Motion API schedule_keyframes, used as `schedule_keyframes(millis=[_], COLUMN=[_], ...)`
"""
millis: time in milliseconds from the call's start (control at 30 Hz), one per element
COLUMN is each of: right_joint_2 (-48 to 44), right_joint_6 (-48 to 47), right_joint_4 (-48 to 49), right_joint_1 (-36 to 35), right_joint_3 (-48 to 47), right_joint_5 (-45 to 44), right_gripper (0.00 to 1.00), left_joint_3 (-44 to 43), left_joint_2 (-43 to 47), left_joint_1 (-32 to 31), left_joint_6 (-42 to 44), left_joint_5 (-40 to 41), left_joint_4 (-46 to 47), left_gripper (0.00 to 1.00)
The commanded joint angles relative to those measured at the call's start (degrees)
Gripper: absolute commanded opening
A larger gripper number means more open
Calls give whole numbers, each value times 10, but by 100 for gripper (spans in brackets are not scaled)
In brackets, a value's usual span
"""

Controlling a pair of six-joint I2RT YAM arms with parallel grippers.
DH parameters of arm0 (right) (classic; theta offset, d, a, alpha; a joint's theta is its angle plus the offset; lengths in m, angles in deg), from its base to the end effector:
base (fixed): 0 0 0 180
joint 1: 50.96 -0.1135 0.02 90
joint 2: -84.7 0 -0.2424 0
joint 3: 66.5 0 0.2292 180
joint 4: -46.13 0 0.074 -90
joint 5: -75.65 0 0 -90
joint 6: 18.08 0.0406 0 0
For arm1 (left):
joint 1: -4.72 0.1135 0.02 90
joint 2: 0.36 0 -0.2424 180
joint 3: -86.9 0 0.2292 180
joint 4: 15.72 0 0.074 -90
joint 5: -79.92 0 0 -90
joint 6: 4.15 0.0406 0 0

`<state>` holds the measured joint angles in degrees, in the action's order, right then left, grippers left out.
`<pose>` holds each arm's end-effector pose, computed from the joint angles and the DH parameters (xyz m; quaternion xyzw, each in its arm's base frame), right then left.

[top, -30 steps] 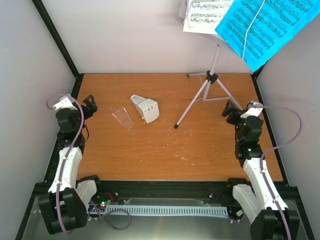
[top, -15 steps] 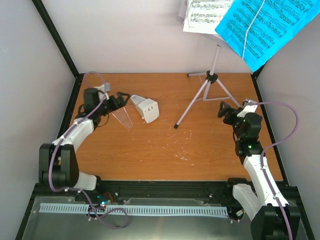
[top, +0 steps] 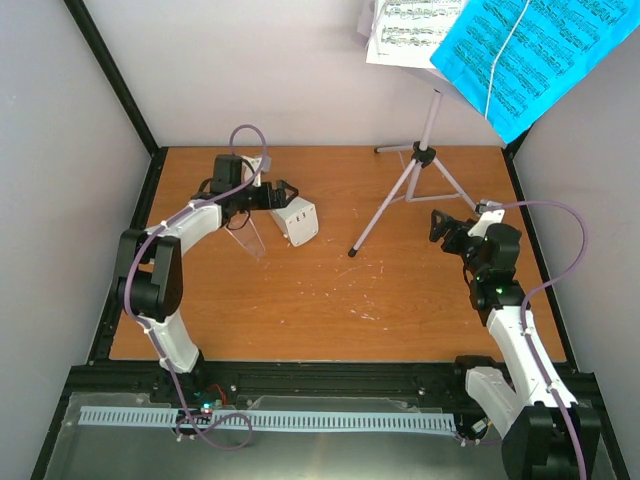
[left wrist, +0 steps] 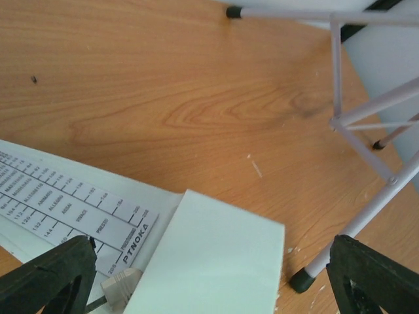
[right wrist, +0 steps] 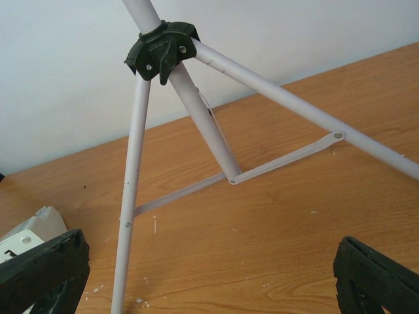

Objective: Pack up the instrument practice props

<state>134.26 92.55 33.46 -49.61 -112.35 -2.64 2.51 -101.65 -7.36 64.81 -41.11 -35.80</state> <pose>0.2008 0.0035 0.2511 0.0918 0.7935 0.1803 0.5739 0.3610 -0.0987 0.2191 0.0517 0.8689 -0.3520 0.3440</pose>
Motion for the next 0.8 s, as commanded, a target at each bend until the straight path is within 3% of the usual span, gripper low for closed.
schedule_keyframes(millis=[0,333,767], right_joint_2=[7,11,12], right_joint_6=[-7,-12,-21], right_joint_4=[12,14,18], right_joint_1=[0,0,1], right_joint_3=[-2,2,4], right_joint_5=[17,21,22], right_gripper=[100,100,100], left_joint_3=[-31,-63,-77], left_joint_2=[-21,-71,-83], left_joint_1=[-8,-9,-11], left_joint_6=[94,151,218], left_joint_5=[-31,-129,-74], left_joint_4=[-37,-39,-75], left_gripper=[97,94,95])
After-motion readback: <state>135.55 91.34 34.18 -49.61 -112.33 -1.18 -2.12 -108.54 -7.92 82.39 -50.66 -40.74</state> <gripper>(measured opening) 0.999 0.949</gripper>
